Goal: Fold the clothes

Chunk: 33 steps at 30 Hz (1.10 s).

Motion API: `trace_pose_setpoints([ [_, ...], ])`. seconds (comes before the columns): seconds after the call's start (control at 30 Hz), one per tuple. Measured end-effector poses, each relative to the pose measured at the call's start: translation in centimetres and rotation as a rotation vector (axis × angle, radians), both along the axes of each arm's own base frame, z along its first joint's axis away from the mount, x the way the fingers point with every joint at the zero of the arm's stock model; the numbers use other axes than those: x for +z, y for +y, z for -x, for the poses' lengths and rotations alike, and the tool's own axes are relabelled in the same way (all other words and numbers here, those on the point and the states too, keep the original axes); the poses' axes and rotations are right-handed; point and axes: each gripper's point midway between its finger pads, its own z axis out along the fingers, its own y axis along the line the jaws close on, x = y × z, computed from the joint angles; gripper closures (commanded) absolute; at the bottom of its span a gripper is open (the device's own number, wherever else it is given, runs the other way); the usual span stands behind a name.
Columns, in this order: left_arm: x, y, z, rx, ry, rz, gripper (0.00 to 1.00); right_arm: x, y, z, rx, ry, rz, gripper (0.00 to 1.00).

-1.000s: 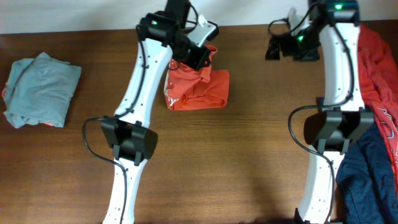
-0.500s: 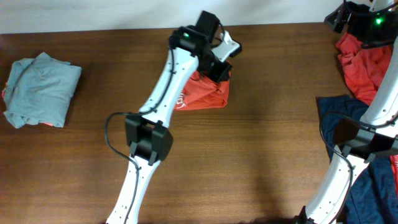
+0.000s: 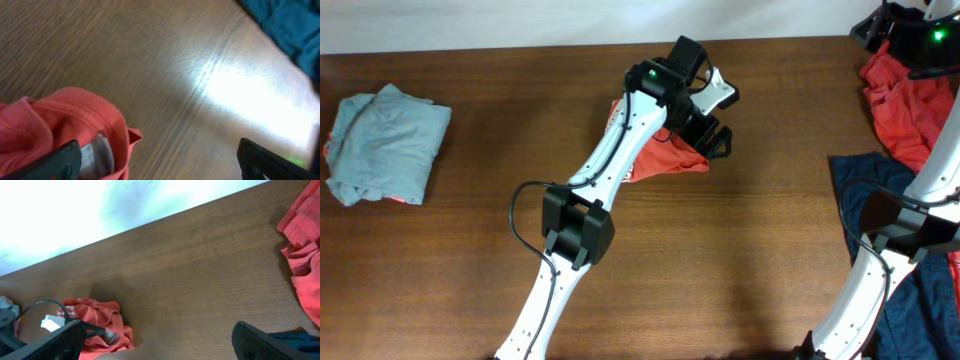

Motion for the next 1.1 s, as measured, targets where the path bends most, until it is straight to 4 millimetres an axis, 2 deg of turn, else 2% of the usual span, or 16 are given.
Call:
trace_pose_setpoints([
  [0.1,1.3,-0.2,-0.2,-0.006,-0.001,0.05,0.01,0.0,-0.2,0.0,-0.004,0.0,-0.002,0.01],
  [0.2,4.1,0.0,-1.3,0.007,-0.049,0.112,0.01,0.0,-0.7,0.2,-0.016,0.001,-0.003,0.01],
  [0.27,6.8,0.6,-2.4,0.03,-0.103,0.161,0.01,0.0,-0.9,0.3,-0.02,0.003,-0.006,0.01],
  [0.37,11.3,2.4,-4.2,0.076,-0.194,0.227,0.01,-0.5,-0.3,0.9,-0.003,0.035,-0.011,0.01],
  [0.43,15.3,5.0,-5.6,0.137,-0.268,0.274,0.01,-0.9,1.1,1.2,0.051,0.053,0.001,0.01],
  [0.5,18.3,7.4,-6.5,0.186,-0.32,0.303,0.01,-0.9,2.6,0.9,0.106,0.046,0.021,0.0],
  [0.57,21.7,11.7,-7.7,0.264,-0.383,0.322,0.01,-1.6,5.7,0.4,0.213,0.048,0.049,0.04],
  [0.67,24.6,17.5,-9.0,0.367,-0.446,0.325,0.01,-3.7,10.4,0.2,0.376,0.089,0.07,0.08],
  [0.73,25.6,22.4,-10.2,0.459,-0.471,0.312,0.01,-6.2,14.3,0.7,0.52,0.145,0.081,0.14],
  [0.77,25.5,24.5,-10.7,0.499,-0.471,0.301,0.01,-8.8,17.3,1.5,0.636,0.204,0.081,0.17],
  [0.8,25.1,26.2,-10.9,0.531,-0.459,0.29,0.01,-9.5,18.1,1.9,0.669,0.224,0.079,0.18],
  [0.93,24.1,29.0,-11.0,0.588,-0.417,0.264,0.01,-14.2,23.0,3.9,0.844,0.326,0.072,0.19],
  [1.0,23.2,30.1,-11.1,0.619,-0.391,0.239,0.01,-15.7,24.9,4.6,0.905,0.345,0.076,0.22],
  [1.1,21.7,31.8,-11.2,0.674,-0.358,0.177,0.01,-16.7,27.9,5.2,0.985,0.329,0.095,0.25],
])
